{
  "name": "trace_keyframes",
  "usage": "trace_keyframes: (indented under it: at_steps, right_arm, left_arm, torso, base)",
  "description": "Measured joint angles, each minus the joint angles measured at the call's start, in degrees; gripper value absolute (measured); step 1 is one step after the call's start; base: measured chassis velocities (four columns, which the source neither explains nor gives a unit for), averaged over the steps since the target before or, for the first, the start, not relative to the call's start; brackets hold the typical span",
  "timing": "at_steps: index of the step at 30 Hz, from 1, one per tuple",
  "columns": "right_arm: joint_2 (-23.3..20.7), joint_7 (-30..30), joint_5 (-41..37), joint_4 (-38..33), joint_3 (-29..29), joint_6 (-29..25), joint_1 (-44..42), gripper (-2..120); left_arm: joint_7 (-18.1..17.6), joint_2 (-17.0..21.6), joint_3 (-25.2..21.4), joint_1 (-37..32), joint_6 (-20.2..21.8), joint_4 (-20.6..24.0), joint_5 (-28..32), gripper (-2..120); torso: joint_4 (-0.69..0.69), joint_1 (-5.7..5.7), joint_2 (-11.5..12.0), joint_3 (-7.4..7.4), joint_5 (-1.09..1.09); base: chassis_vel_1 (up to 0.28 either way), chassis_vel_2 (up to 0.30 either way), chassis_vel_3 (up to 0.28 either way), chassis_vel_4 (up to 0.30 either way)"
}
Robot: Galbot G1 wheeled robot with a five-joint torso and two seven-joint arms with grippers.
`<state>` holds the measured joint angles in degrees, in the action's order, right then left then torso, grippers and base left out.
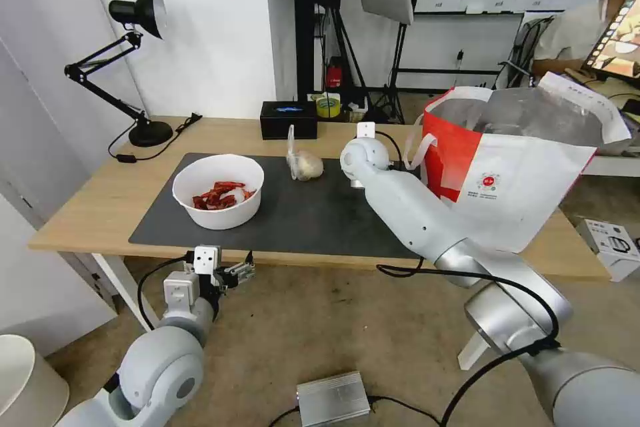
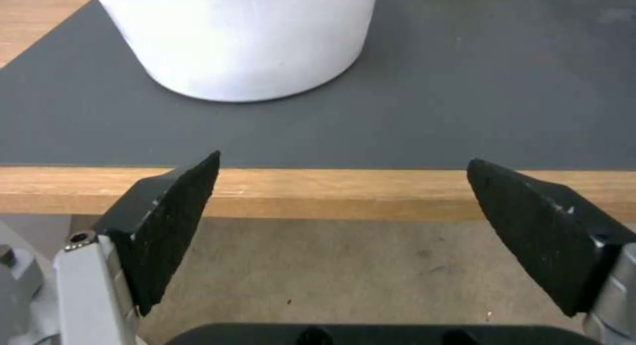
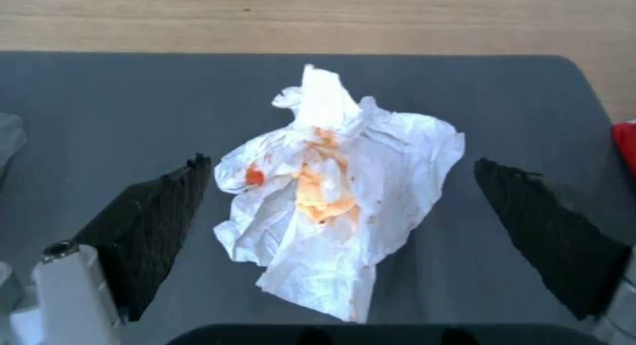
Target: Pick up the trash from the table and place it into the takeout bag.
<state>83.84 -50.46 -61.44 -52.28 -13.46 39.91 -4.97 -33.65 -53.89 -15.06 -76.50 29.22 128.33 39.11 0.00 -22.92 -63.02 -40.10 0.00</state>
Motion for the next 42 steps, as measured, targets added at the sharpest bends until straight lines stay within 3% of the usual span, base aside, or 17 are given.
trace_keyframes:
  at_steps: [22, 30, 32, 36, 37, 42]
  right_arm:
    - [2.44, 3.37, 1.76, 6.22, 2.28, -1.38, 0.38, 100]
    - [2.86, 4.02, 2.03, 6.83, 2.68, -1.74, 0.22, 75]
    - [2.91, 4.13, 2.03, 6.84, 2.84, -1.84, 0.02, 64]
    - [2.93, 4.17, 2.01, 6.90, 2.99, -1.88, -0.09, 55]
    - [2.93, 4.19, 2.02, 7.08, 3.20, -1.93, -0.18, 45]
    - [2.83, 4.18, 2.02, 7.22, 3.50, -1.98, -0.40, 30]
  left_arm:
    - [0.07, -0.20, 0.25, -0.55, -0.04, 0.30, -0.44, 100]
    - [0.08, -0.35, 0.26, -0.71, -0.10, 0.35, -0.58, 100]
    - [0.09, -0.36, 0.24, -0.75, -0.19, 0.50, -0.58, 100]
    - [0.08, -0.35, 0.20, -0.77, -0.23, 0.57, -0.58, 100]
    - [0.09, -0.31, 0.15, -0.74, -0.27, 0.60, -0.59, 100]
    - [0.08, -0.29, 0.17, -0.54, -0.29, 0.60, -0.58, 100]
  torso:
    - [0.00, 0.00, 0.00, 0.00, 0.00]
    - [0.01, 0.01, 0.00, 0.01, 0.00]
    - [0.03, 0.01, -0.02, 0.01, 0.01]
    - [0.05, 0.01, -0.02, 0.01, 0.01]
    - [0.06, 0.02, -0.02, 0.02, 0.01]
    - [0.03, 0.02, -0.02, 0.02, 0.01]
  base:
    - [0.000, 0.000, 0.000, 0.000]
    - [0.000, 0.000, 0.000, 0.000]
    - [0.000, 0.000, 0.000, 0.000]
    - [0.000, 0.000, 0.000, 0.000]
    - [0.000, 0.000, 0.000, 0.000]
    - [0.000, 0.000, 0.000, 0.000]
